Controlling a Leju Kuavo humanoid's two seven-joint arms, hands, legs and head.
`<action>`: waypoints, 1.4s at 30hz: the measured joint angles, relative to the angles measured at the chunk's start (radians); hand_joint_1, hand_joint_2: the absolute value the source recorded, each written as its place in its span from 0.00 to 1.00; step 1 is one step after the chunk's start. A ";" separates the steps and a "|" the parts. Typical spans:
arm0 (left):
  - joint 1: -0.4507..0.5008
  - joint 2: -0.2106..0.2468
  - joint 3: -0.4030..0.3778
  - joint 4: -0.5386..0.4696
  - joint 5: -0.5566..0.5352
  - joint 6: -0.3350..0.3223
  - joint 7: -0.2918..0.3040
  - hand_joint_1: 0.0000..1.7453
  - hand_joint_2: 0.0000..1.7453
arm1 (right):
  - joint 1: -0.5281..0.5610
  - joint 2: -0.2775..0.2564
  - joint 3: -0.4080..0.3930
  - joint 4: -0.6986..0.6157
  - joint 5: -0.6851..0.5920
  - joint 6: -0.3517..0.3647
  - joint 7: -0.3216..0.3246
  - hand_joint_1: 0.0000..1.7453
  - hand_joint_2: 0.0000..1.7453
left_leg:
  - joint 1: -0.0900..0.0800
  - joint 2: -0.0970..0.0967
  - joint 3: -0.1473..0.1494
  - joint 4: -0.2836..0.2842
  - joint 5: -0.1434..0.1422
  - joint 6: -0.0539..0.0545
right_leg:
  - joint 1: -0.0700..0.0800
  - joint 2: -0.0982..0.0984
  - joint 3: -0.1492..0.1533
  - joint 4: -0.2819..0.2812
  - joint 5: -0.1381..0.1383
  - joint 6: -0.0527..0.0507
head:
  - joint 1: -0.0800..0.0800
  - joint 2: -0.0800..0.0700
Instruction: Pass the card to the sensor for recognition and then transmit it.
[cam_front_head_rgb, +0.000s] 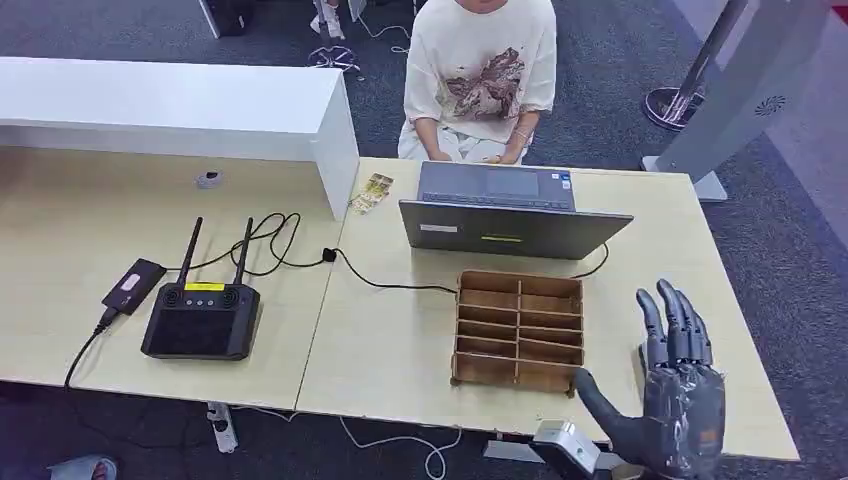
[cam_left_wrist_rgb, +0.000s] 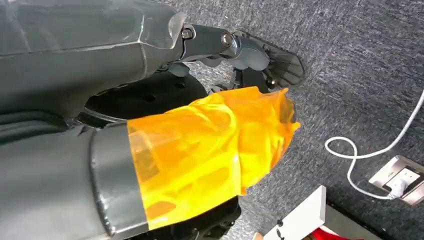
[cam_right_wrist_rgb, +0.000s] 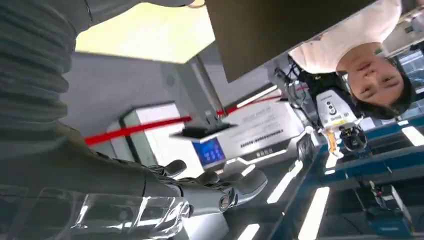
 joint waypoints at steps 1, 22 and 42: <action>0.000 0.000 0.000 0.000 -0.001 0.000 0.002 0.00 0.00 | -0.004 -0.008 0.016 0.004 0.061 -0.010 0.032 0.00 1.00 | 0.000 0.000 0.000 0.000 0.000 0.000 | 0.000 0.000 0.000 0.000 0.000 0.000 | 0.000 0.000; -0.004 0.000 -0.013 0.000 -0.006 0.007 0.016 0.00 0.00 | -0.309 -0.376 0.572 0.122 0.179 0.126 0.466 0.00 1.00 | -0.001 -0.001 -0.001 0.000 0.000 0.001 | -0.001 -0.002 -0.001 0.000 0.000 0.002 | 0.000 0.000; -0.005 0.000 -0.013 0.000 -0.003 0.010 0.016 0.00 0.00 | -0.252 -0.271 0.494 0.211 0.188 0.174 0.411 0.00 1.00 | -0.001 -0.001 -0.001 0.000 0.000 0.001 | -0.001 -0.001 -0.001 0.000 0.000 0.002 | 0.000 0.000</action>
